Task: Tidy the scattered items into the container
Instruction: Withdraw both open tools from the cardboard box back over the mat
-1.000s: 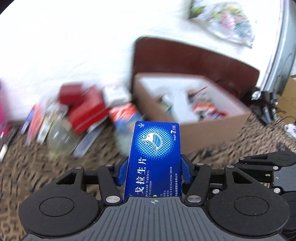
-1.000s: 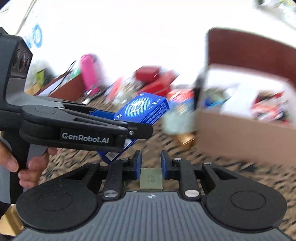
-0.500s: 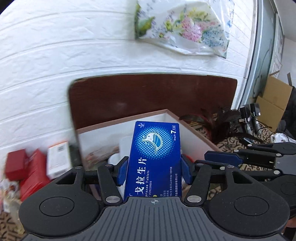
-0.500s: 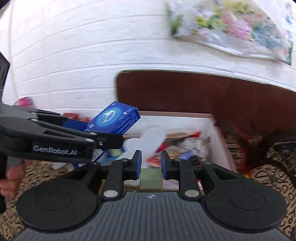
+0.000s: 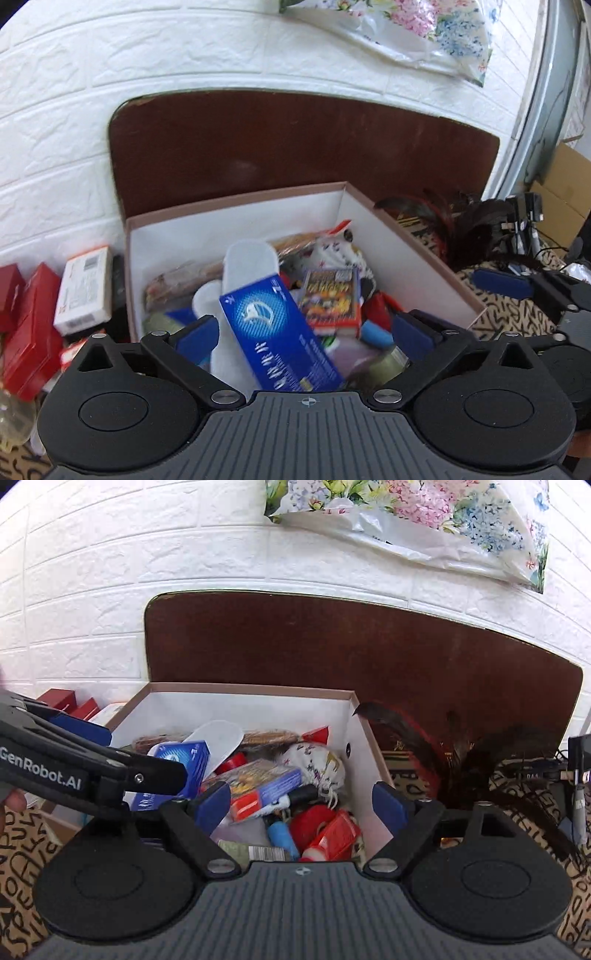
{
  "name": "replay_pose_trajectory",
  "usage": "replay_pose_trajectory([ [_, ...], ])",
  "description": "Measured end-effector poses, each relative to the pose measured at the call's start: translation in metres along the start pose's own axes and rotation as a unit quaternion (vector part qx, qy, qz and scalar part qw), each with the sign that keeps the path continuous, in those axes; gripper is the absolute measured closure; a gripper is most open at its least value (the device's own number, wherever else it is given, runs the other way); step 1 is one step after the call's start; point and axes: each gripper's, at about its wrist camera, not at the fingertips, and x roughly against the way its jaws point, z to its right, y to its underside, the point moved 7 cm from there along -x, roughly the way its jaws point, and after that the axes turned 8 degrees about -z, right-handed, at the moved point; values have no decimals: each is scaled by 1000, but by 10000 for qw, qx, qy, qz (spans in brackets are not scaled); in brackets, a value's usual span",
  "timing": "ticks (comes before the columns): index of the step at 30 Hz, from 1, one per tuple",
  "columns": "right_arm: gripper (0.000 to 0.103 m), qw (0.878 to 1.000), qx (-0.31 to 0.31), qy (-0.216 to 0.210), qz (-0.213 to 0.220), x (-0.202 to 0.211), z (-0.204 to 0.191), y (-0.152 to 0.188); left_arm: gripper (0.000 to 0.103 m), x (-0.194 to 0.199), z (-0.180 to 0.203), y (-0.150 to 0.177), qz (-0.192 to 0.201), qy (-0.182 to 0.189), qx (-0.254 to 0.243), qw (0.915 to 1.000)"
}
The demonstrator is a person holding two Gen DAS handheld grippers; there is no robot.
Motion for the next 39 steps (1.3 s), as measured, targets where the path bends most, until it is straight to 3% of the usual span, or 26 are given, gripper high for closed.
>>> replay_pose_trajectory([
  [9, 4, 9993, 370, 58, 79, 29, -30, 6, 0, 29, -4, 23, -48, 97, 215, 9997],
  [20, 2, 9981, 599, -1, 170, 62, -74, 12, 0, 83, -27, 50, 187, -33, 300, 9994],
  [25, 1, 9960, 832, -332, 67, 68, -117, 32, 0, 107, -64, 93, 289, -169, 601, 9976],
  [33, 1, 9848, 1347, -907, -617, 44, -207, 91, 0, 111, -142, 186, -198, -676, 1151, 9909],
  [36, 1, 9794, 1321, -1247, -885, 32, -230, 109, 0, 107, -168, 201, -294, -974, 1265, 9867],
  [39, 1, 9753, 1473, -1317, -982, 24, -249, 115, 0, 108, -192, 206, -283, -972, 1460, 9841],
])
